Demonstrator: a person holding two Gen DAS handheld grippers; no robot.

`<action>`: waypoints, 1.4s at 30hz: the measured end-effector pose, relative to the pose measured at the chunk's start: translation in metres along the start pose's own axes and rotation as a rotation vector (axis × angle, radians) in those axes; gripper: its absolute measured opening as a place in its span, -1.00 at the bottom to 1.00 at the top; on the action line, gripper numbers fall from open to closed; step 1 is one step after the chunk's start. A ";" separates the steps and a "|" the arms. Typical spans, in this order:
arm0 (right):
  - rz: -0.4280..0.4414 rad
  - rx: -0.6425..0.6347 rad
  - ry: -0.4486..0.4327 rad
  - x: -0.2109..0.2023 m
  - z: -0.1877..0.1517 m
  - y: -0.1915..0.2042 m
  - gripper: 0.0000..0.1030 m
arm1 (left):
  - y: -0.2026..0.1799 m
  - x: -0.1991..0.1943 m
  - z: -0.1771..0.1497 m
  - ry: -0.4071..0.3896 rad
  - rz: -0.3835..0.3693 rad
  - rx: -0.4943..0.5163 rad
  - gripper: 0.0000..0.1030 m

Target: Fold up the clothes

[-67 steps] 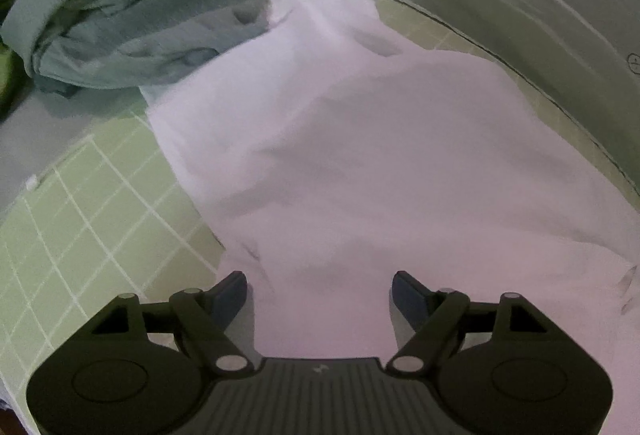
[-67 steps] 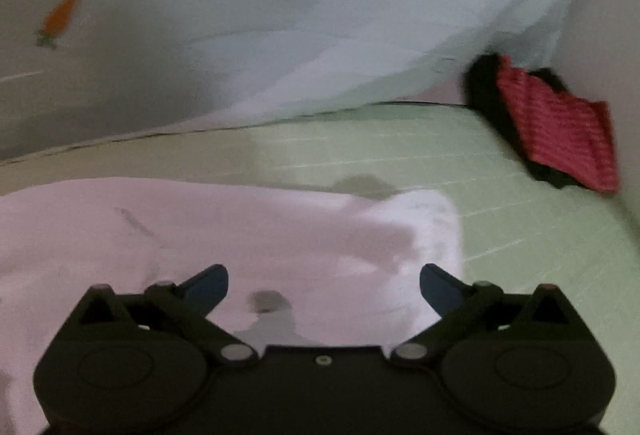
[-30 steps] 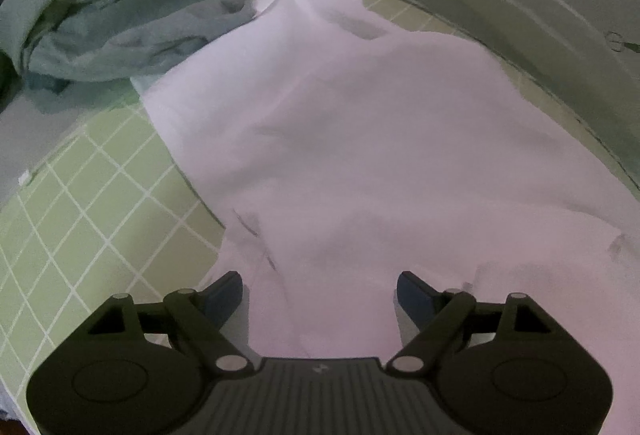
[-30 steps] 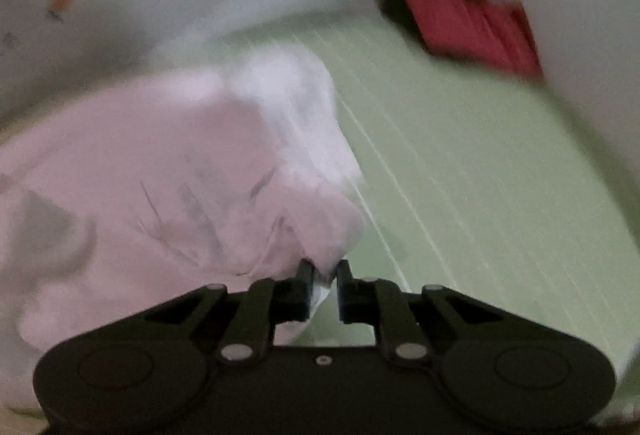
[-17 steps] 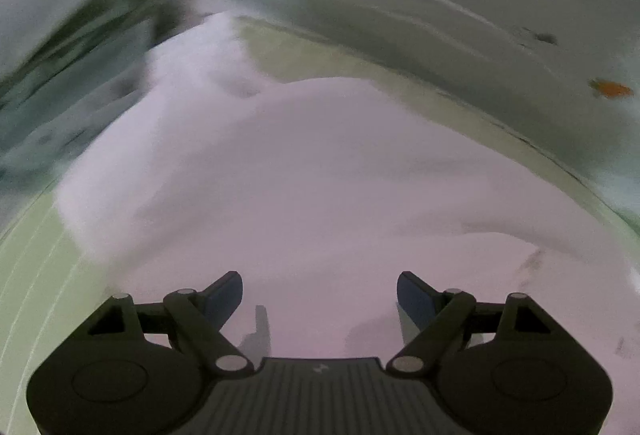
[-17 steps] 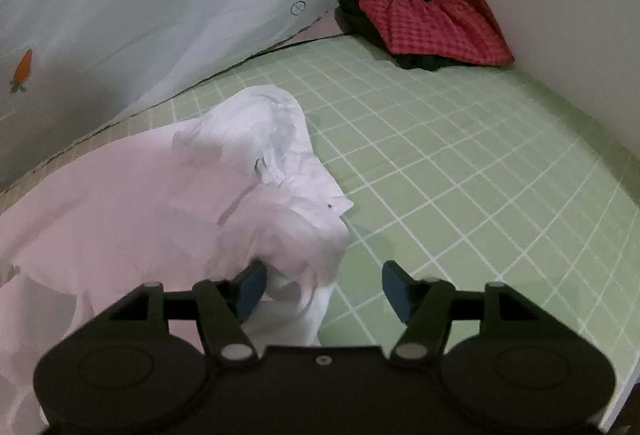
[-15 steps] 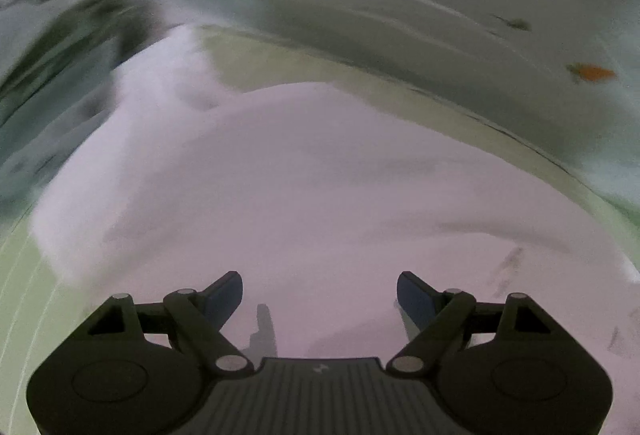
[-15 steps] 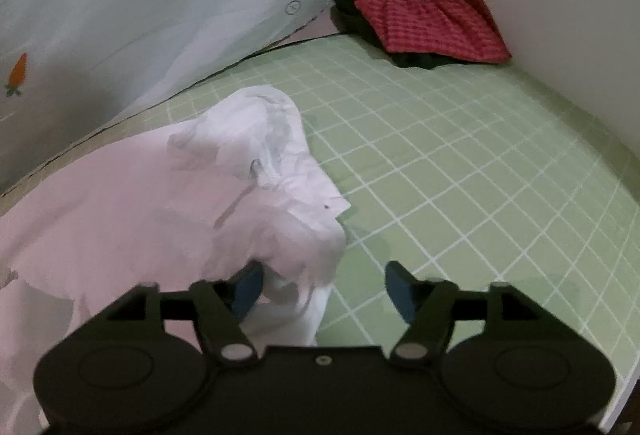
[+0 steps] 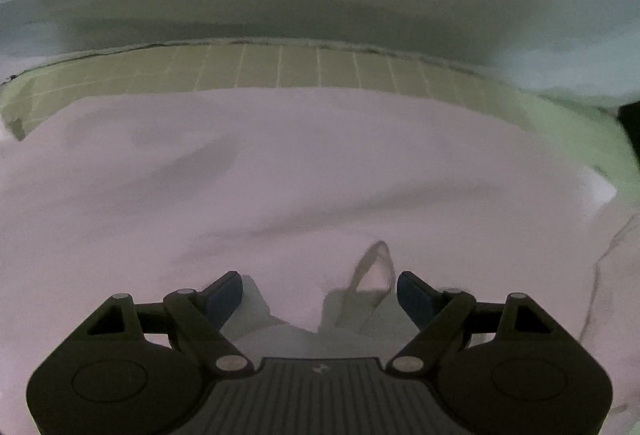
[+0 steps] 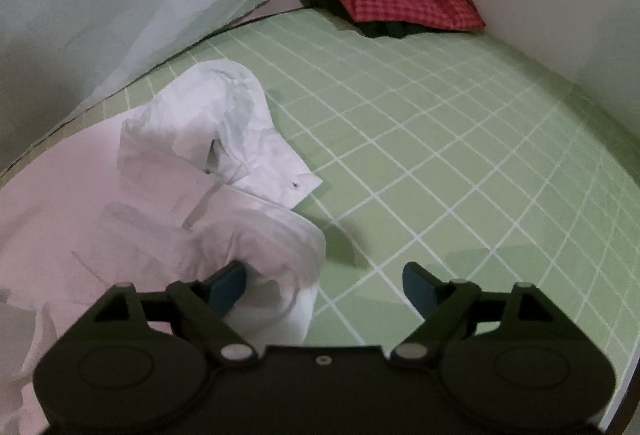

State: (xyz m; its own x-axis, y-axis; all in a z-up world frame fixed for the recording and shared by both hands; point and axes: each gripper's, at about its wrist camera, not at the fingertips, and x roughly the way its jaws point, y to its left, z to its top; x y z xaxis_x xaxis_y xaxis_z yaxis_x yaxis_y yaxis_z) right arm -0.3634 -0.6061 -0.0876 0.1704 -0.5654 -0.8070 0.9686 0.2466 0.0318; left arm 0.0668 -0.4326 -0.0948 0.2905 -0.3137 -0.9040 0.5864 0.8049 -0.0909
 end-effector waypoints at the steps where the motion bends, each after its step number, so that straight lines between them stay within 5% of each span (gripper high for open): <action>1: -0.001 0.001 0.002 0.001 0.000 0.000 0.70 | 0.003 0.003 0.000 0.003 0.001 -0.018 -0.03; 4: -0.006 0.004 0.004 0.002 0.000 0.000 0.74 | 0.020 -0.005 -0.001 -0.023 -0.078 -0.112 -0.88; 9: -0.001 0.021 0.001 -0.003 -0.007 -0.002 0.75 | 0.063 -0.059 -0.014 -0.158 -0.016 -0.175 -0.89; 15: 0.021 0.004 0.004 -0.011 -0.021 -0.005 0.75 | 0.160 -0.151 -0.074 -0.301 0.151 -0.415 -0.89; 20: 0.037 -0.017 0.009 -0.021 -0.033 -0.006 0.75 | 0.224 -0.190 -0.149 -0.301 0.251 -0.603 -0.89; 27: 0.025 -0.049 -0.006 -0.044 -0.052 0.001 0.75 | 0.272 -0.229 -0.225 -0.304 0.381 -0.715 -0.89; 31: -0.012 -0.045 -0.007 -0.056 -0.065 0.012 0.75 | 0.306 -0.252 -0.226 -0.337 0.461 -0.713 -0.90; 39: -0.029 -0.023 0.018 -0.083 -0.108 0.037 0.80 | 0.338 -0.246 -0.210 -0.299 0.410 -0.693 -0.77; 42: -0.002 -0.002 -0.005 -0.096 -0.120 0.043 1.00 | 0.349 -0.243 -0.203 -0.285 0.391 -0.685 -0.19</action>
